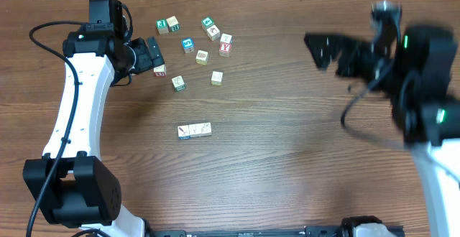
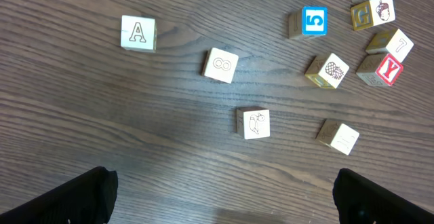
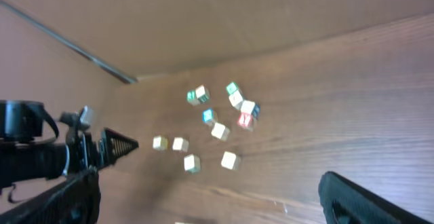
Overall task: Form a horizontal line
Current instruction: 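Raise the right arm and move the right gripper over the cluster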
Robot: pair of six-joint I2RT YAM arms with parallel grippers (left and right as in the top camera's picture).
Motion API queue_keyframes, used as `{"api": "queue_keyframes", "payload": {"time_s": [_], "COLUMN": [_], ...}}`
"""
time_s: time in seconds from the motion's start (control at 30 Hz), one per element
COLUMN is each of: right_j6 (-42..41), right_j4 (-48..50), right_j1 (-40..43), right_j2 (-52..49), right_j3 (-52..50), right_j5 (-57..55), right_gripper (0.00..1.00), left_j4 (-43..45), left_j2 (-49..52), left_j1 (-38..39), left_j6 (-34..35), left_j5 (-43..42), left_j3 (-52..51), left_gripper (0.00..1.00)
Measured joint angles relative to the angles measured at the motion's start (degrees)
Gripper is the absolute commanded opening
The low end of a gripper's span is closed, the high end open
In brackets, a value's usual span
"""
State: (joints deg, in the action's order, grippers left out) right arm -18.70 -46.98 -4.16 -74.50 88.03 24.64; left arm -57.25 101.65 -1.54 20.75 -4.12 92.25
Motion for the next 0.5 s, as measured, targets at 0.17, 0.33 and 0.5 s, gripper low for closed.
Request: {"api": "queue_keyframes", "payload": {"time_s": [0.17, 0.33, 0.5], "right_j6": [4.8, 7.2, 8.9], "right_j4": [-15.0, -16.8, -13.2], "right_j1": [0.0, -0.4, -3.7], "right_j2": [-16.2, -25.2, -29.0], "right_j3": [25.6, 38.2, 39.6], "right_j5": [-0.6, -1.6, -5.6], "right_gripper": [1.00, 1.00, 1.00], "left_j4": [0.0, 0.0, 0.0], "left_j2": [0.0, 0.0, 0.0], "left_j1": [0.0, 0.0, 0.0], "left_j6": [0.0, 0.0, 0.0], "left_j5": [0.0, 0.0, 0.0], "left_j3": [0.0, 0.0, 0.0], "left_gripper": [1.00, 1.00, 1.00]}}
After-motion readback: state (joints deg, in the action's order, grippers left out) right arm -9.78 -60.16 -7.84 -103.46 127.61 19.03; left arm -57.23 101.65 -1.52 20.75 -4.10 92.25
